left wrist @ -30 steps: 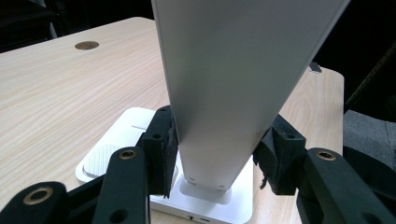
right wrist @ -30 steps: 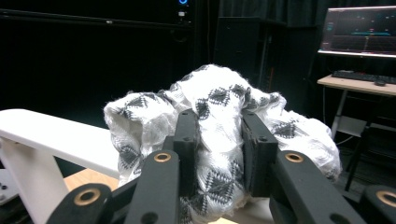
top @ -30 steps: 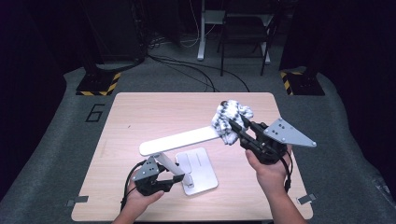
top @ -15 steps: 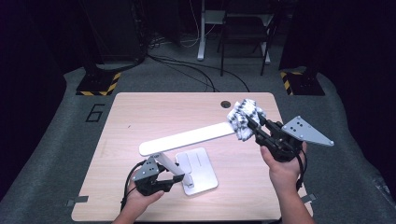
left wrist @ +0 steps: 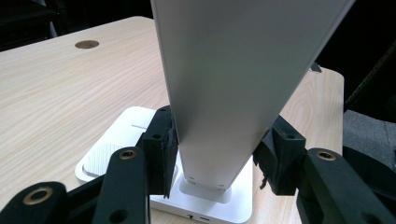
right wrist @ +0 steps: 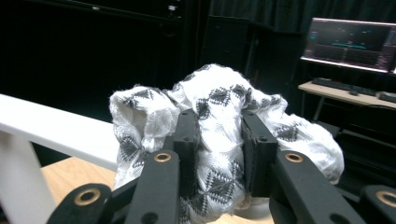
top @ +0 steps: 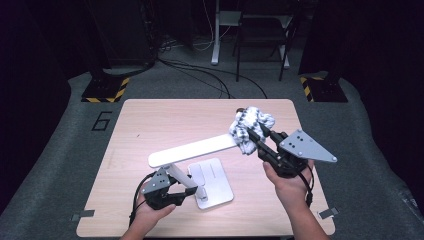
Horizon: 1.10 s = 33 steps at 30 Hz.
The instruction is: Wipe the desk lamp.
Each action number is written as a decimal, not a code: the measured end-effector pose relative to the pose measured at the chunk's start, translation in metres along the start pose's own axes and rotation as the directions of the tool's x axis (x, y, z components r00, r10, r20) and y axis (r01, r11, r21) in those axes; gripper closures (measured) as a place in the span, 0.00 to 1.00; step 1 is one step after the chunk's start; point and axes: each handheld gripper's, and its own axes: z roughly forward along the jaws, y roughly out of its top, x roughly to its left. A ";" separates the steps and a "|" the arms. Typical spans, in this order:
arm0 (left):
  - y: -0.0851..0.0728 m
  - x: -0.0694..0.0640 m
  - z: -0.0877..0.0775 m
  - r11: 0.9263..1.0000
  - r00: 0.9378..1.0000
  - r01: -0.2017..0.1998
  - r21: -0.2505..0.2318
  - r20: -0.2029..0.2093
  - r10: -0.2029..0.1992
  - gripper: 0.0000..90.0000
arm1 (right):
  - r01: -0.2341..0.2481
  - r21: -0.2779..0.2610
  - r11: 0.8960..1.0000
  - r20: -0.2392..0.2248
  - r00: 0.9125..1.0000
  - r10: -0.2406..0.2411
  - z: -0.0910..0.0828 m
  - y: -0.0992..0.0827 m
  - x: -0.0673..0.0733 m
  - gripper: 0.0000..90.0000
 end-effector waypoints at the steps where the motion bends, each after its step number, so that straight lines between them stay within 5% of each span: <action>1: 0.000 0.000 0.000 1.000 1.000 0.000 0.000 0.000 0.000 0.59 | 0.002 -0.001 1.000 -0.010 1.000 -0.002 0.002 0.000 0.003 0.79; 13: 0.000 0.000 0.000 1.000 1.000 0.004 -0.006 -0.004 -0.004 0.59 | 0.007 -0.003 1.000 -0.125 0.992 -0.007 0.023 0.003 0.045 0.79; 33: 0.001 -0.001 0.001 1.000 1.000 0.015 0.000 -0.009 -0.015 0.59 | 0.052 -0.006 0.999 -0.259 0.964 -0.052 0.055 0.012 0.102 0.79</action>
